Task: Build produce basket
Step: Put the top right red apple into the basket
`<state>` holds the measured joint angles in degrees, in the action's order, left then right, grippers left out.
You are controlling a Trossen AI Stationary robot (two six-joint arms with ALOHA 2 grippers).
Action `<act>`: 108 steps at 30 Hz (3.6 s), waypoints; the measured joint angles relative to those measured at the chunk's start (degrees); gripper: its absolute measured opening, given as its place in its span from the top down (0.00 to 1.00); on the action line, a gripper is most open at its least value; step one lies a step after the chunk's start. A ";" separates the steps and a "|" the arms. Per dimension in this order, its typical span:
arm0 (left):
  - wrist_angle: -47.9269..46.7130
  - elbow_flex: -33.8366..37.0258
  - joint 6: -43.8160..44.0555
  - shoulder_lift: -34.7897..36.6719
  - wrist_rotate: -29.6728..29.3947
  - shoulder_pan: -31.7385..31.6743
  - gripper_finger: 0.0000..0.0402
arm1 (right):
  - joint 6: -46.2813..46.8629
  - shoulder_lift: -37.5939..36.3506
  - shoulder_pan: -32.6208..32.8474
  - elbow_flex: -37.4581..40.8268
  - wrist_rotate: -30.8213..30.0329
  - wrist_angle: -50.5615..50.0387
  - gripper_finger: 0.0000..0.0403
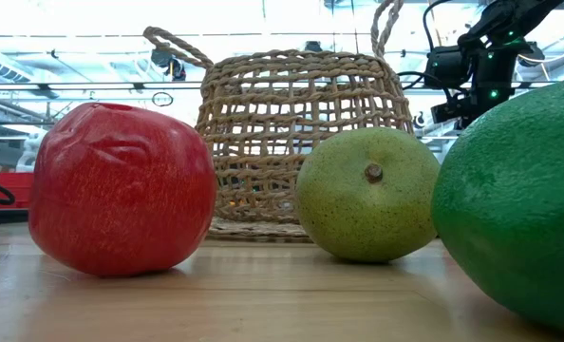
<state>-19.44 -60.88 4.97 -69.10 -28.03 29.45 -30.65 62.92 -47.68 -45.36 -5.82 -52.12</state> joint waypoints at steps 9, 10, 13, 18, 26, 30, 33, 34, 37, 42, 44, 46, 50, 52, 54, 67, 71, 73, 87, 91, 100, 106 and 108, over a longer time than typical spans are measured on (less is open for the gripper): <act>0.00 0.00 -0.01 0.00 -0.01 0.01 0.95 | 0.22 0.02 0.00 0.00 -0.02 -0.25 0.62; 0.01 0.00 -0.02 0.00 -0.01 0.00 0.95 | 0.23 0.02 0.00 0.00 -0.02 -0.26 0.62; 0.02 0.00 -0.02 0.00 -0.01 0.01 0.95 | 0.44 0.06 0.00 0.00 0.00 -0.41 0.62; 0.02 0.00 -0.02 0.00 -0.01 0.01 0.95 | 0.64 0.93 0.00 0.00 0.04 -0.42 0.62; 0.04 0.00 -0.02 0.00 0.02 0.01 0.95 | 0.64 2.84 0.00 0.00 0.02 0.72 0.62; 0.05 0.00 -0.02 0.00 -0.01 0.00 0.95 | 0.63 2.86 0.00 0.00 -0.01 0.81 0.67; 0.05 0.00 -0.21 0.00 0.00 0.00 0.95 | 0.63 2.89 0.00 0.00 -0.02 0.66 0.74; 0.06 -0.02 -0.24 0.00 -0.01 0.01 0.95 | 0.63 2.89 0.00 0.00 -0.02 0.64 0.77; 0.04 0.00 -0.24 0.00 -0.01 -0.02 0.95 | 0.58 2.93 0.16 0.02 -0.11 0.62 0.87; 0.07 0.00 -0.24 0.00 -0.01 0.01 0.95 | 0.69 2.93 2.04 0.03 -0.13 0.19 0.98; 0.07 0.00 -0.24 0.00 0.00 0.01 0.95 | 2.39 2.93 2.82 -0.25 -0.13 -0.91 0.97; 0.22 0.00 -0.24 0.00 -0.01 0.00 0.95 | 4.79 2.93 3.62 -1.11 -0.99 -2.70 0.97; 1.13 0.00 -0.33 -0.02 -0.01 -0.01 0.95 | 10.90 2.92 5.94 -4.05 -4.75 -6.83 0.99; 1.70 0.00 -0.35 -0.02 -0.01 0.00 0.95 | 14.16 2.65 7.17 -5.82 -4.83 -8.35 0.99; 2.19 -0.01 -0.95 -0.01 -0.01 0.00 0.95 | 17.81 2.18 8.80 -7.80 -4.83 -9.39 0.99; 3.08 0.00 -1.75 -0.02 -0.01 0.00 0.95 | 41.17 0.33 30.37 -23.26 -4.80 -25.85 0.99; 3.32 -0.01 -1.81 -0.02 -0.01 -0.06 0.95 | 48.59 0.33 37.98 -26.98 -4.97 -28.00 0.99; 3.48 0.00 -1.81 -0.02 -0.27 -0.06 0.95 | 51.65 0.31 41.80 -28.21 -4.98 -28.46 0.99; 6.55 0.00 -2.94 -0.02 -1.03 -0.17 0.95 | 78.49 0.90 67.90 -29.66 0.04 -27.46 0.99; 8.30 -0.02 -2.99 -0.02 -1.03 -0.17 0.95 | 83.78 1.85 74.72 -29.68 -0.47 -19.76 0.99; 9.92 -0.02 -2.55 -1.15 -1.02 -0.02 0.95 | 82.74 5.18 85.66 -29.84 -9.99 3.45 0.99; 10.55 0.02 -3.39 -2.08 -1.01 -0.17 0.95 | 79.48 11.87 86.04 -38.63 -13.92 0.47 0.99; 10.68 -0.02 -3.37 -2.12 -1.03 -0.17 0.95 | 77.63 14.68 85.17 -43.88 -13.85 -2.24 0.99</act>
<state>-8.77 -60.90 1.61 -71.22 -29.06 29.28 46.98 77.60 37.49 -89.25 -19.68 -54.36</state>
